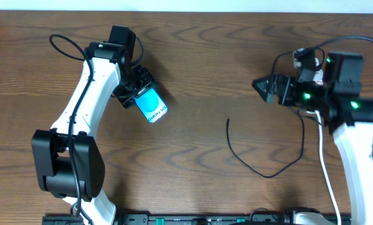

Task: Plug charger to phone and switch on socket
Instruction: 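Raise the right arm and swing the right gripper toward the phone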

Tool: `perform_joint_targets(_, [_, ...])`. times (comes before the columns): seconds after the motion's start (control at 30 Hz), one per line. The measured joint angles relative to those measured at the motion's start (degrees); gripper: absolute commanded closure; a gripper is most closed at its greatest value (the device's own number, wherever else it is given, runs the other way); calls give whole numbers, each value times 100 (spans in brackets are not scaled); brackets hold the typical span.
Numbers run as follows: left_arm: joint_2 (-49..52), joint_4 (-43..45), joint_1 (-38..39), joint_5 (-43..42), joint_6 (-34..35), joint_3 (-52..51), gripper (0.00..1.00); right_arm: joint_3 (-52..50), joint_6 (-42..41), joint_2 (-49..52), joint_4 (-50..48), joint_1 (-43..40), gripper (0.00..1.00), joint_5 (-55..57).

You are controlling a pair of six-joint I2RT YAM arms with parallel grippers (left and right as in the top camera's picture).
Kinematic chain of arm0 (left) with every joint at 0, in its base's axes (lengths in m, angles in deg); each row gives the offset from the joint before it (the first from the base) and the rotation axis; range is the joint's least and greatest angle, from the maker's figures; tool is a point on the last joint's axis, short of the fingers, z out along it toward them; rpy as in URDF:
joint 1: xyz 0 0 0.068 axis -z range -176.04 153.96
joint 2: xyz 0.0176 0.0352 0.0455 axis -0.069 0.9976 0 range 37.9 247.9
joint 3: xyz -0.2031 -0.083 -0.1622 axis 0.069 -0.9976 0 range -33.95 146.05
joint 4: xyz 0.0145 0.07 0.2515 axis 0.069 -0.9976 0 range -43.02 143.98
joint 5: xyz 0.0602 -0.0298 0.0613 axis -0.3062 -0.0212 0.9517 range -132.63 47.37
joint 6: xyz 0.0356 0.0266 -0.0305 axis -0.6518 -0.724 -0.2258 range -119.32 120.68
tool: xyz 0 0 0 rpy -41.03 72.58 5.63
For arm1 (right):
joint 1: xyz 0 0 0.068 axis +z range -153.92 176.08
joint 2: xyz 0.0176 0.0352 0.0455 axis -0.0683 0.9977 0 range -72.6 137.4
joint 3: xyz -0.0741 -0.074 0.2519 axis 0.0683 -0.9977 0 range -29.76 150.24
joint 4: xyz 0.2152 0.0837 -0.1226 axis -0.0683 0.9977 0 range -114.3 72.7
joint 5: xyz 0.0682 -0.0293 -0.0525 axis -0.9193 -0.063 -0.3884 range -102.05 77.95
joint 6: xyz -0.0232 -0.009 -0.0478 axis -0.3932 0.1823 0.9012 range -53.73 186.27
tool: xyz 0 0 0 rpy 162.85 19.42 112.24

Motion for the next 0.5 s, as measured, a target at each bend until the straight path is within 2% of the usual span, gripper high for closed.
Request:
perform_joint_targets(0.27, [0,0,0,-7,33,0,93,0,-610,1266,-1231,0,1,-1805])
perform_joint_targets(0.5, [0,4,0,-20,564,0,93,0,-866,1963,-1585,20,1,-2841])
